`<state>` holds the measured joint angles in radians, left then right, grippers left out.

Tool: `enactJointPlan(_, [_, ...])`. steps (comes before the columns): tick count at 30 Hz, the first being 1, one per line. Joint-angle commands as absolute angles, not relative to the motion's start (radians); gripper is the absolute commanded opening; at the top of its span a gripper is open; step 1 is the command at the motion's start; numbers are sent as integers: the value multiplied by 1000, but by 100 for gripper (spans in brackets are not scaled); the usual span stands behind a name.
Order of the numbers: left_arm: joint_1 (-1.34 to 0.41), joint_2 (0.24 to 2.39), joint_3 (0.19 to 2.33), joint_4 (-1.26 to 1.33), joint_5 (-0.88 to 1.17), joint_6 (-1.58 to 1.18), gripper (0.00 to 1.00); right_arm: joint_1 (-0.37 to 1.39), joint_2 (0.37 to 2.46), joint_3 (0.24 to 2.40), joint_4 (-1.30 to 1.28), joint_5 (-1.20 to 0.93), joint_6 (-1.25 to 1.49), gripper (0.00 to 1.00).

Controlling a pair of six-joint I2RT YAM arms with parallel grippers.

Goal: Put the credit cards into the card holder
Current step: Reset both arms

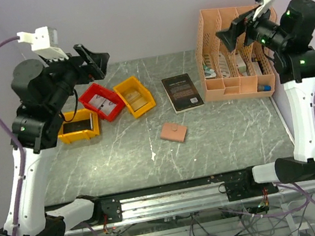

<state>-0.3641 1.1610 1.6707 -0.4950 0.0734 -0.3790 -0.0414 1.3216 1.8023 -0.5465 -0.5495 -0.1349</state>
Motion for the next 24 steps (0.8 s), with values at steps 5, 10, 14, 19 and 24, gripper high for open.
enactJointPlan(5, [-357, 1182, 1841, -640, 128, -320, 100, -45, 1347, 1945, -616, -485, 133, 100])
enactJointPlan(10, [-357, 1168, 1835, -632, 141, -313, 100, -47, 1365, 1999, -645, -495, 124, 100])
enactJointPlan(14, [-357, 1167, 1831, -609, 146, -309, 100, -47, 1370, 2016, -662, -498, 91, 100])
enactJointPlan(19, [-357, 1172, 1789, -578, 174, -308, 100, -51, 1365, 1986, -648, -507, 91, 100])
enactJointPlan(24, [-357, 1164, 1736, -541, 199, -316, 100, -66, 1340, 1953, -641, -480, 86, 100])
